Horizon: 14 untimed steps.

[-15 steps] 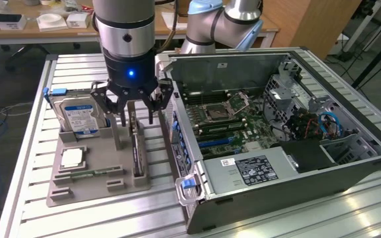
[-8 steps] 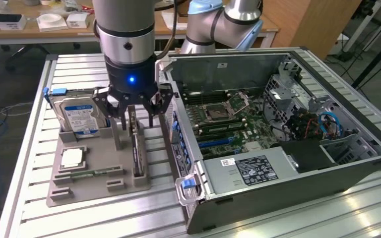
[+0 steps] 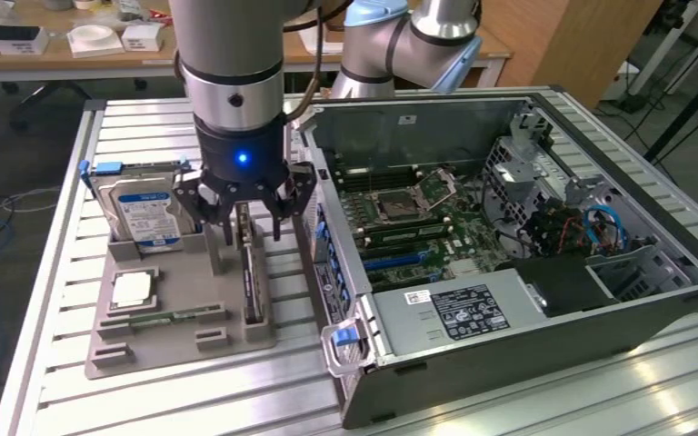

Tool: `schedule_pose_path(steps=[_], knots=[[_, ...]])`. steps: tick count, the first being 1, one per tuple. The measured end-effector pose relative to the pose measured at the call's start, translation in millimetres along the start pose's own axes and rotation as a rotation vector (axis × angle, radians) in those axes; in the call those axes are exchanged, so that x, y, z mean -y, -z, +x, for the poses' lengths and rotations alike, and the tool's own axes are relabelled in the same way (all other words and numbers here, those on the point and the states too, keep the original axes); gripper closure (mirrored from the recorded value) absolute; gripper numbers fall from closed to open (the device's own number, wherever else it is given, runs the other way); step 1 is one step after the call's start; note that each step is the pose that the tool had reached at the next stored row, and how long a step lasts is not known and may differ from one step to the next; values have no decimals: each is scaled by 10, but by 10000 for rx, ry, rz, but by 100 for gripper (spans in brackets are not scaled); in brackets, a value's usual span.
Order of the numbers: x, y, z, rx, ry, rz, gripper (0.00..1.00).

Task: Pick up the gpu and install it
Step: 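Pick up the gpu and move the gpu toward the slot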

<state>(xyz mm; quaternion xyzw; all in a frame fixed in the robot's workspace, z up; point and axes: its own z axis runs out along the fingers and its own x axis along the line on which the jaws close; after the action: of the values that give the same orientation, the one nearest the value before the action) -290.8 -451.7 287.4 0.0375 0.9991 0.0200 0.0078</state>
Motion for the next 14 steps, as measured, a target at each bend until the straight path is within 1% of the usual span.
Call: schedule_pose_path(steps=[11, 14], knots=[[6, -159, 2, 0, 0, 0, 41], [7, -179, 3, -1, -1, 1, 41]])
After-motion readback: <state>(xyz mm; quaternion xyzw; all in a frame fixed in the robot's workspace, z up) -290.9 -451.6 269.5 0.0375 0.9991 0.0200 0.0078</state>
